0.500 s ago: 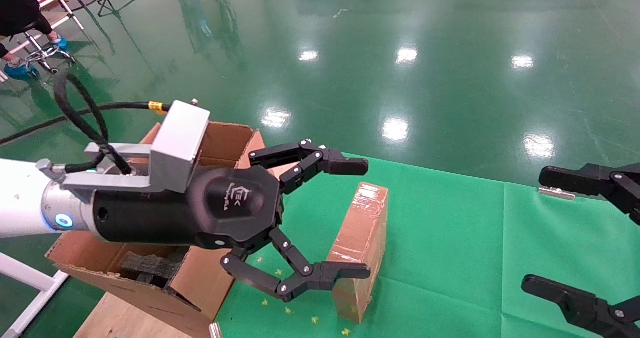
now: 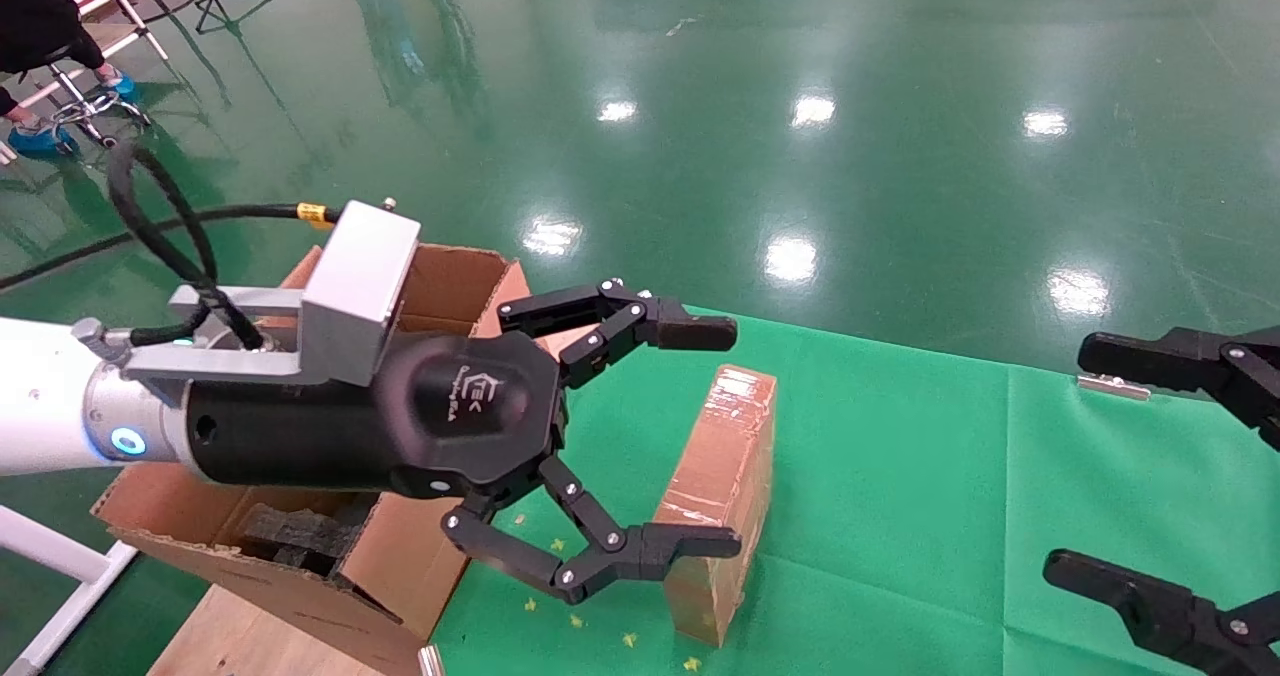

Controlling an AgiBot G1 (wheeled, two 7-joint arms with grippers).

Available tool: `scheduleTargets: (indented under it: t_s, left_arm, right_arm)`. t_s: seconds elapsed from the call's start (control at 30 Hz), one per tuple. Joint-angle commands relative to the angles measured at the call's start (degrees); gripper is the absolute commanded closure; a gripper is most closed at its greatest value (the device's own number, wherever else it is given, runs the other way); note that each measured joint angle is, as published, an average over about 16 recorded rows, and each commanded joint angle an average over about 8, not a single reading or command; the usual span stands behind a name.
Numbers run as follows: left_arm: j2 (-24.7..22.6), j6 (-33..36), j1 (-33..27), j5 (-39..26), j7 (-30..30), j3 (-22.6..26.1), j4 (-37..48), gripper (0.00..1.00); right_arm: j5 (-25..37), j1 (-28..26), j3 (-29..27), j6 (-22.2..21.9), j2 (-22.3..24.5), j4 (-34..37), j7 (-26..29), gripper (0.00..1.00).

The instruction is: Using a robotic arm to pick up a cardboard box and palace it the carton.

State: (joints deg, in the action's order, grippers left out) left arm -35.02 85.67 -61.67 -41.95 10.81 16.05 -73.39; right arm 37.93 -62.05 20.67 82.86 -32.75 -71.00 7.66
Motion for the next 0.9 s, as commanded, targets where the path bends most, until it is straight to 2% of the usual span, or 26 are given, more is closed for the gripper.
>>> scheduleTargets:
  t_s: [0.03,0.17,0.2,0.37,0.5,0.7,0.9]
  left_arm:
    - [0.0,0.0,0.0,0.0,0.0,0.0,0.0,0.0]
    - [0.0,0.0,0.01,0.01,-0.01,0.0,-0.02,0.0]
    - [0.0,0.0,0.01,0.01,-0.01,0.0,-0.02,0.0]
    - [0.3,-0.12,-0.41,-0.72,0.4,0.24,-0.25,0.0]
    - [1.21,-0.32,-2.77,-3.93,2.78,1.53,-1.39,0.0]
    - [2.05,0.78,-10.74,-13.23,11.09,6.17,-3.33,0.0]
    - [0.01,2.94,-20.43,-22.47,19.98,12.08,-3.85,0.0]
  right_arm:
    - [0.0,0.0,0.0,0.0,0.0,0.0,0.0,0.44]
    - [0.0,0.0,0.0,0.0,0.0,0.0,0.0,0.94]
    - [0.0,0.0,0.0,0.0,0.0,0.0,0.0,1.0]
    - [0.0,0.0,0.0,0.0,0.0,0.0,0.0,1.0]
    - [0.0,0.0,0.0,0.0,0.0,0.0,0.0,1.0]
    - [0.0,0.0,0.0,0.0,0.0,0.0,0.0,1.0]
    - [0.0,0.0,0.0,0.0,0.0,0.0,0.0,1.0]
